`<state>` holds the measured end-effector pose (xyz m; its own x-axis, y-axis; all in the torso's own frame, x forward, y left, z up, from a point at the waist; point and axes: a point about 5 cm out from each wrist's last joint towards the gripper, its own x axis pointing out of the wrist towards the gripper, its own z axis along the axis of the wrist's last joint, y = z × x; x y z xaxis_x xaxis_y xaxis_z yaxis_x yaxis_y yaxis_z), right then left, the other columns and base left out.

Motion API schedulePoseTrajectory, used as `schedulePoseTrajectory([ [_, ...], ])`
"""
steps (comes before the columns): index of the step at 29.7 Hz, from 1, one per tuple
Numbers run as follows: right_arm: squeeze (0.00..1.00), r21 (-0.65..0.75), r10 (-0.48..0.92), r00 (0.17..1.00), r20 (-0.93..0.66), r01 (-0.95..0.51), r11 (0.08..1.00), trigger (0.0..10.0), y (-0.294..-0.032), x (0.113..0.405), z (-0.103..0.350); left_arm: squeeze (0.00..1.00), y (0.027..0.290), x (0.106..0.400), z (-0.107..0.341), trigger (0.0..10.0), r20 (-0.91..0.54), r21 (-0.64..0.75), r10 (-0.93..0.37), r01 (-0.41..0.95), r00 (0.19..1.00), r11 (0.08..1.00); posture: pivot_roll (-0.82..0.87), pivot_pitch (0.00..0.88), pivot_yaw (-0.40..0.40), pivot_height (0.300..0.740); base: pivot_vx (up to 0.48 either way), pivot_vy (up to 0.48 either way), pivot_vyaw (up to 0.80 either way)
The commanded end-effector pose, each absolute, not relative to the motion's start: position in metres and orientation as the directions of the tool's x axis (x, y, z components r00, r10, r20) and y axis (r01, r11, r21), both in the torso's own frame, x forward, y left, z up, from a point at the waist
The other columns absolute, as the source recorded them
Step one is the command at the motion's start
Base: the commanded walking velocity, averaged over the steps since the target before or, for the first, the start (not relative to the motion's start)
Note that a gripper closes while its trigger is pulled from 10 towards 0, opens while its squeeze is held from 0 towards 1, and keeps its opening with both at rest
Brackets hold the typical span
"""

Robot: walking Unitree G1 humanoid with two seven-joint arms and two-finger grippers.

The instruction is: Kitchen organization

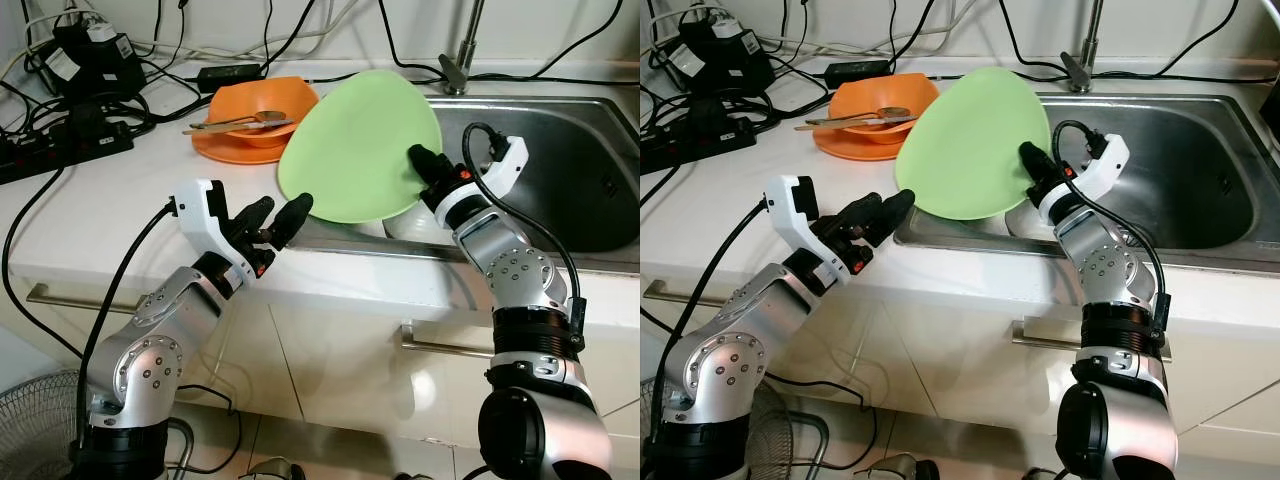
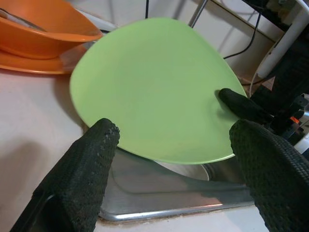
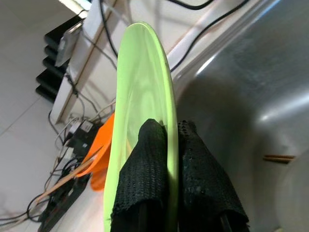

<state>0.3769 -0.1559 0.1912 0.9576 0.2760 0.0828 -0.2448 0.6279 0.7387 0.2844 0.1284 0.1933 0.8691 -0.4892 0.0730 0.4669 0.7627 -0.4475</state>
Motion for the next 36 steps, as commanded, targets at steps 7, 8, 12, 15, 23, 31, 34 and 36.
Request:
schedulePoseTrajectory([
  [7,0.0,0.726,0.053,0.988,0.143,-0.141,0.673,0.0,-0.193,0.39,0.216,1.0,0.126,0.278,0.194,10.0,0.056,-0.372,-0.535,0.515,0.843,0.772,0.05,0.052,0.098,0.74,0.0,0.0,0.0],
  [8,0.0,0.726,0.053,0.988,0.143,-0.141,0.673,0.0,-0.193,0.39,0.216,1.0,0.126,0.278,0.194,10.0,0.056,-0.372,-0.535,0.515,0.843,0.772,0.05,0.052,0.098,0.74,0.0,0.0,0.0],
  [12,0.0,0.708,-0.009,0.992,0.123,-0.082,0.702,0.0,-0.205,0.393,0.215,1.0,0.122,0.275,0.187,10.0,0.015,-0.334,-0.556,0.528,0.831,0.781,0.06,0.056,0.1,0.74,0.0,0.0,0.0],
  [15,0.0,0.583,-0.057,0.998,0.02,0.034,0.812,0.0,-0.212,0.397,0.2,1.0,0.118,0.273,0.178,10.0,-0.043,-0.274,-0.573,0.542,0.818,0.794,0.06,0.057,0.103,0.74,0.0,0.0,0.0],
  [23,0.0,0.44,-0.076,0.996,-0.039,0.086,0.894,0.0,-0.21,0.402,0.19,0.0,0.115,0.277,0.17,10.0,-0.075,-0.213,-0.579,0.555,0.812,0.804,0.06,0.067,0.114,0.74,0.0,0.0,0.0],
  [31,0.0,0.262,-0.027,0.997,-0.077,0.046,0.964,0.0,-0.194,0.408,0.185,0.0,0.113,0.274,0.165,10.0,-0.104,-0.188,-0.589,0.566,0.801,0.803,0.08,0.082,0.125,0.74,0.0,0.0,0.0],
  [34,0.0,0.187,-0.009,0.993,-0.115,0.03,0.982,0.0,-0.189,0.408,0.179,0.0,0.115,0.272,0.163,10.0,-0.118,-0.167,-0.587,0.567,0.801,0.807,0.09,0.085,0.129,0.74,0.0,0.0,0.0],
  [36,0.0,0.133,0.002,0.99,-0.141,0.017,0.991,3.4,-0.185,0.408,0.174,0.0,0.117,0.272,0.163,10.0,-0.123,-0.153,-0.586,0.568,0.801,0.809,0.1,0.087,0.136,0.74,0.0,0.0,0.0],
])
